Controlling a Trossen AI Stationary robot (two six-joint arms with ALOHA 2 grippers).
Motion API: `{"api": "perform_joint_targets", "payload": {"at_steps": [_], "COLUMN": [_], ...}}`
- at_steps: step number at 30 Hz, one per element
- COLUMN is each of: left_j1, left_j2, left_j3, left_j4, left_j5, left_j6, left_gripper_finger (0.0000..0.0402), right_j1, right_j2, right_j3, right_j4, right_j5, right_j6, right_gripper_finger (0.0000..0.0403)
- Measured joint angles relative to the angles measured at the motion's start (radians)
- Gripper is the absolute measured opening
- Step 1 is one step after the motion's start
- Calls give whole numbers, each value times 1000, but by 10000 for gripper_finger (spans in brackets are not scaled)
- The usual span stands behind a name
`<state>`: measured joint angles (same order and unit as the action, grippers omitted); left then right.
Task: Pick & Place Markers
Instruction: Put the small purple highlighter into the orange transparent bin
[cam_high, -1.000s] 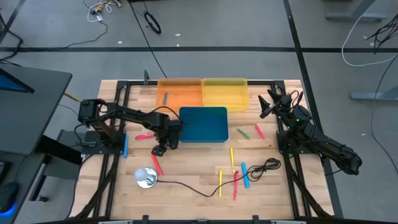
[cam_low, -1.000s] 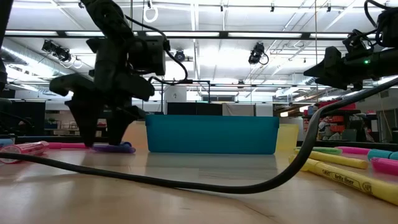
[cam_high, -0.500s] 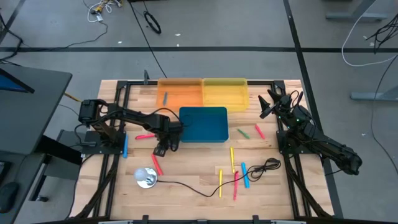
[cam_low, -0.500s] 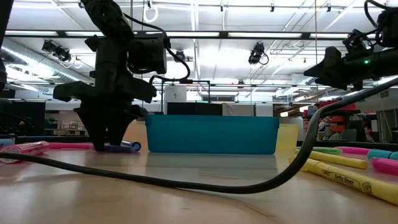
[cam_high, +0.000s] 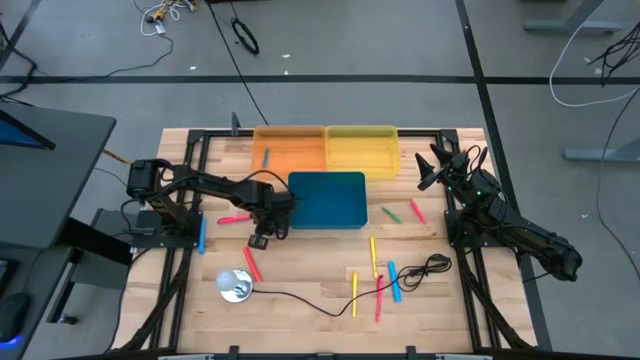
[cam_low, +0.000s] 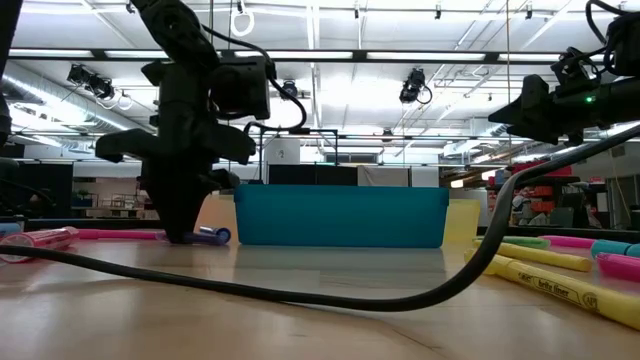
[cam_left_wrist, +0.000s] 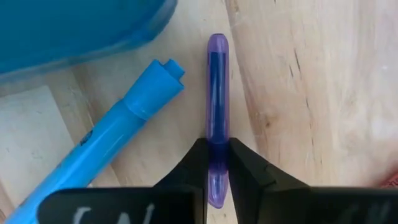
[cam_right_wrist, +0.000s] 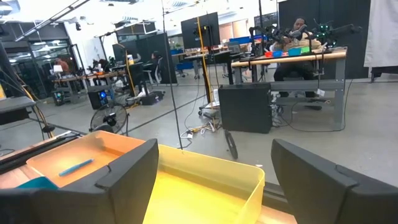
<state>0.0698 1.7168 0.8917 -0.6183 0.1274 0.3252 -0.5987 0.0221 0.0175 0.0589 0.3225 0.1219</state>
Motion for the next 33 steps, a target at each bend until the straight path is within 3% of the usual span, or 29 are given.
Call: {"api": "perform_joint_targets", "payload": {"at_steps": [10,16,22,33], "left_j1": [32,41,40,41], "left_j2": [-132,-234,-321,-417], "left_j3": [-4,-4,-3,-2], "left_j4": [-117,-189,-248,-335], "left_j5": [4,13,61,61], "left_j6": [-1,-88,-230,-581], "left_gripper_finger": [40,40,40,40], "right_j1": [0,0,0,0], "right_j2": [0,0,0,0], "right_j3": [0,0,0,0], "right_j4": [0,0,0,0], "right_j5": [0,0,0,0], "right_j6": [0,0,0,0], "right_gripper_finger": [314,314,314,314]}}
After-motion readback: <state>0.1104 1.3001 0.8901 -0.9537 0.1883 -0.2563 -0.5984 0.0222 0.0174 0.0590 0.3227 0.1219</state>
